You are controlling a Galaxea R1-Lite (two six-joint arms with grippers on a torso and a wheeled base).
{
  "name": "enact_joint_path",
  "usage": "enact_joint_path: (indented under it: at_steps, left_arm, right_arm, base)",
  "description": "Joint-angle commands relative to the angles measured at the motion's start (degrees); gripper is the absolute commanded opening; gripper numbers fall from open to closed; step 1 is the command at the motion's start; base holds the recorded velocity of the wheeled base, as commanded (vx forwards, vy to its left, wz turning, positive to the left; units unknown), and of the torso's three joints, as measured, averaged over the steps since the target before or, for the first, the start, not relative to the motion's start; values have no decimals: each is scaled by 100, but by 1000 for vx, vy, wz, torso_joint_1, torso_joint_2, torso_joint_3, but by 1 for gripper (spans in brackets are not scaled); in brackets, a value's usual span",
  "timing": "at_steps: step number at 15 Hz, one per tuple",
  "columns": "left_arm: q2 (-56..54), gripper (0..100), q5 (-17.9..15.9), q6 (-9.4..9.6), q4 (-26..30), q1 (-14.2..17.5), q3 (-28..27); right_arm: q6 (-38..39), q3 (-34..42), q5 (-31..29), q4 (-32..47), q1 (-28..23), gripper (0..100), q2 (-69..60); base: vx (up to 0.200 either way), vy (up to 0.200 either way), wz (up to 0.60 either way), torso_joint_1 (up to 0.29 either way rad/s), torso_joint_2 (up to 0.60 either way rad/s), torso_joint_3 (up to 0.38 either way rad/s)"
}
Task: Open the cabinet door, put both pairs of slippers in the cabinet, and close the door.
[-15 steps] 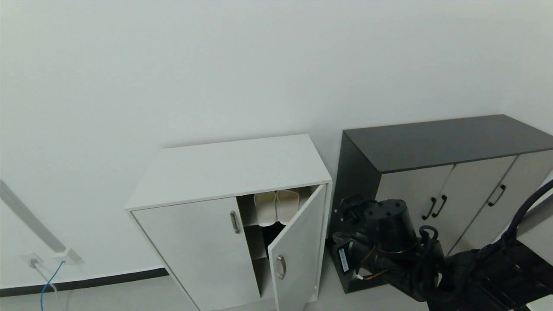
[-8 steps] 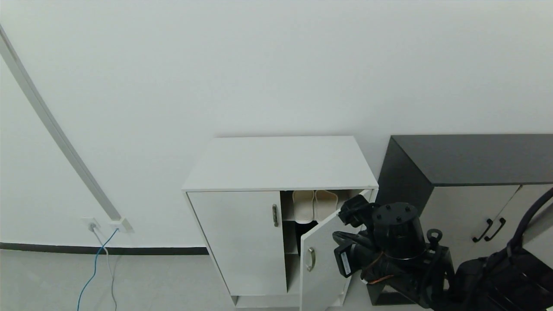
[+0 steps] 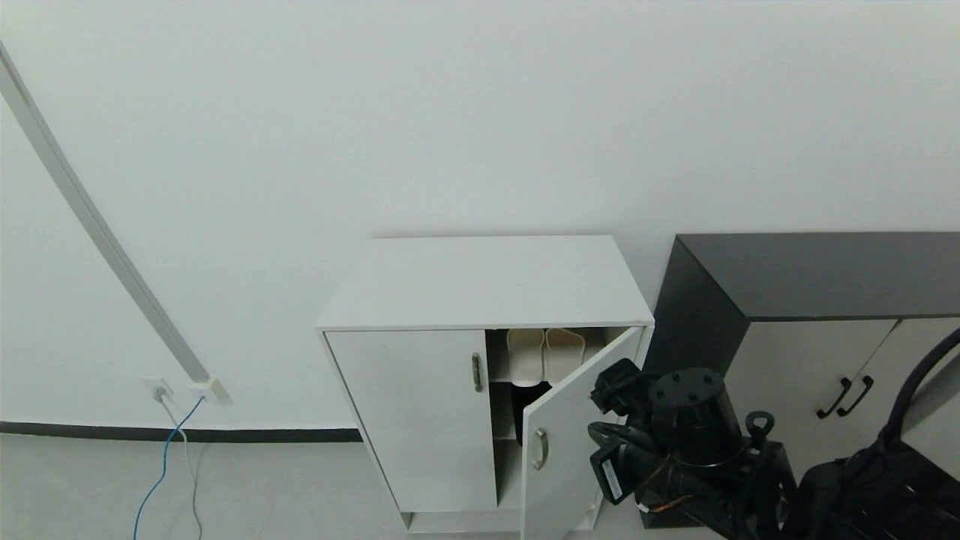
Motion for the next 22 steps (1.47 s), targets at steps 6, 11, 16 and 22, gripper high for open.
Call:
enact_joint_path:
  at_steps: [6, 11, 16, 22]
  left_arm:
    - [7, 0, 16, -15, -1, 1, 1]
    - [7, 0, 16, -6, -1, 1, 1]
    - [7, 0, 16, -6, -1, 1, 1]
    - [7, 0, 16, -6, -1, 1, 1]
  right_arm:
    - [-73, 372, 181, -178, 27, 0, 116]
    - [-82, 662, 216, -529, 27, 0, 195]
    - [-46, 398, 234, -890, -60, 0, 784]
    - [-2, -191, 260, -1162, -263, 0, 1434]
  base:
    - [167, 0, 0, -1, 0, 1]
    - [0, 0, 0, 0, 0, 0]
    - [0, 0, 0, 0, 0, 0]
    - [0, 0, 0, 0, 0, 0]
